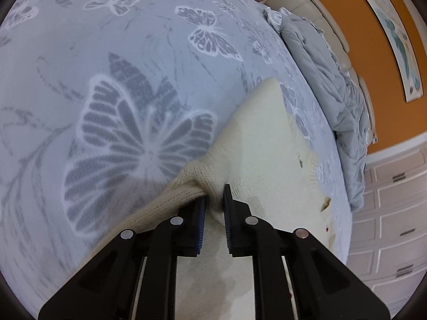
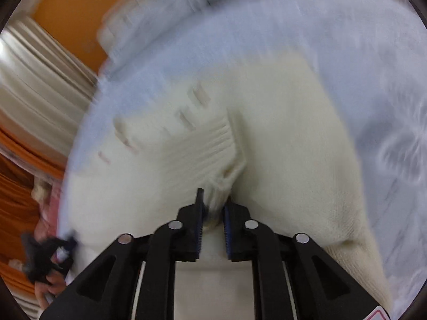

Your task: Fold small clothes

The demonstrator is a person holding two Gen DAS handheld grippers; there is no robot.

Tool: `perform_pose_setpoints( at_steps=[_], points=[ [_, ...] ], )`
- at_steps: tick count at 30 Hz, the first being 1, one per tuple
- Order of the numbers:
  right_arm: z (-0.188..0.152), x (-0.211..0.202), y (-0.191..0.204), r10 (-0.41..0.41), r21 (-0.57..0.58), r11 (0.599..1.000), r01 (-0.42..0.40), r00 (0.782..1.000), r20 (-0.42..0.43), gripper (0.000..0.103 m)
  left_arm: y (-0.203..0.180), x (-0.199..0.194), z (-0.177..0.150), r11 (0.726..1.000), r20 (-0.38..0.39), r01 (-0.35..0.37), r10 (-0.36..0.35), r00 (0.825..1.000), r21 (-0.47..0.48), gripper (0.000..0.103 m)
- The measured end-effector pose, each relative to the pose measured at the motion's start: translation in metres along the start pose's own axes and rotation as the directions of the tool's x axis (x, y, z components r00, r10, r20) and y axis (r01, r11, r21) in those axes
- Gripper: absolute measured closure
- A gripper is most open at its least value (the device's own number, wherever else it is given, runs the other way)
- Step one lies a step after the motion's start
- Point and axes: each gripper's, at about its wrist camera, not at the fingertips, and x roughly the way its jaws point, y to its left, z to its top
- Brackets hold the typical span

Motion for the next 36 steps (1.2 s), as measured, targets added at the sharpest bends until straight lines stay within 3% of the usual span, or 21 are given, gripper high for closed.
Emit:
perform_pose_setpoints(
  at_steps=[2,3,4,7,10,12,15,16,17,19,21,24,25,26,27,28,29,30,31,33,36],
  points=[
    [0.001,-0.02,-0.002,0.004,0.028,1.0,-0.005,1.0,0.018,0.082,-0.01,-0.009,-0.002,0.996,-0.003,-0.028,0.029,1.0,0.08,0.085],
    [-0.001,-0.035,-0.002,-0.011,0.034,0.999,0.01,0.999,0.041,0.079,-0.013,-0.015,-0.004,0.992,-0.003,-0.04,0.041,0.999,0.116,0.077],
    [-0.006,-0.053,-0.003,-0.023,0.025,0.999,0.022,0.997,0.068,0.074,-0.018,-0.028,-0.009,0.983,-0.003,-0.051,0.052,0.999,0.177,0.064],
    [-0.039,-0.108,-0.017,-0.058,-0.006,0.998,0.059,0.995,0.084,0.04,-0.013,-0.073,-0.032,0.947,0.01,-0.048,0.047,0.999,0.317,0.034],
    [-0.093,-0.148,-0.046,-0.13,-0.002,0.992,0.13,0.991,0.031,0.039,0.016,-0.114,-0.064,0.93,-0.021,-0.076,0.09,0.996,0.359,0.024],
    [-0.131,-0.171,-0.072,-0.184,0.024,0.982,0.185,0.982,-0.038,0.037,0.05,-0.139,-0.089,0.946,-0.055,-0.105,0.128,0.99,0.305,0.02],
    [-0.184,-0.188,-0.103,-0.18,0.125,0.972,0.199,0.973,-0.143,0.036,0.1,-0.161,-0.124,0.972,-0.136,-0.136,0.163,0.977,0.192,0.02],
    [-0.191,-0.188,-0.107,-0.162,0.165,0.968,0.186,0.975,-0.151,0.035,0.11,-0.168,-0.135,0.977,-0.131,-0.127,0.151,0.98,0.17,0.02],
    [-0.196,-0.189,-0.109,-0.128,0.206,0.966,0.156,0.981,-0.143,0.026,0.112,-0.175,-0.142,0.978,-0.108,-0.118,0.138,0.985,0.172,0.02],
    [-0.2,-0.187,-0.103,-0.084,0.213,0.971,0.111,0.988,-0.131,0.018,0.106,-0.179,-0.157,0.974,-0.108,-0.128,0.15,0.983,0.189,0.012],
    [-0.201,-0.179,-0.092,-0.115,0.164,0.977,0.135,0.986,-0.123,0.017,0.1,-0.172,-0.165,0.978,-0.144,-0.119,0.145,0.979,0.174,0.007],
    [-0.2,-0.163,-0.073,-0.133,0.101,0.984,0.143,0.986,-0.105,0.017,0.087,-0.164,-0.169,0.966,-0.111,-0.168,0.192,0.975,0.196,0.006],
    [-0.197,-0.159,-0.069,-0.105,0.105,0.988,0.115,0.99,-0.095,0.024,0.084,-0.16,-0.169,0.963,-0.11,-0.184,0.208,0.972,0.195,0.008],
    [-0.195,-0.156,-0.066,-0.07,0.117,0.99,0.08,0.994,-0.087,0.043,0.083,-0.159,-0.168,0.964,-0.11,-0.19,0.212,0.971,0.186,0.011],
    [-0.193,-0.152,-0.063,-0.057,0.132,0.989,0.069,0.994,-0.094,0.055,0.08,-0.159,-0.165,0.965,-0.109,-0.187,0.208,0.972,0.182,0.028],
    [-0.189,-0.145,-0.062,-0.045,0.155,0.986,0.063,0.992,-0.114,0.083,0.077,-0.157,-0.162,0.963,-0.112,-0.201,0.223,0.968,0.181,0.049],
    [-0.185,-0.141,-0.063,-0.036,0.173,0.983,0.058,0.991,-0.127,0.094,0.077,-0.156,-0.159,0.962,-0.115,-0.205,0.227,0.967,0.178,0.063],
    [-0.181,-0.141,-0.063,-0.021,0.192,0.98,0.044,0.992,-0.123,0.094,0.079,-0.153,-0.153,0.971,-0.153,-0.175,0.2,0.968,0.16,0.094],
    [-0.185,-0.151,-0.064,-0.013,0.198,0.98,0.034,0.994,-0.107,0.094,0.081,-0.153,-0.149,0.978,-0.185,-0.163,0.185,0.965,0.126,0.094],
    [-0.177,-0.173,-0.048,0.008,0.174,0.985,-0.002,0.999,-0.037,0.095,0.084,-0.169,-0.144,0.987,-0.168,-0.142,0.153,0.974,0.074,0.094],
    [-0.168,-0.215,-0.022,0.054,0.083,0.995,-0.058,0.998,0.045,0.096,0.071,-0.201,-0.146,0.987,-0.14,-0.087,0.106,0.984,0.137,0.095]
  ],
)
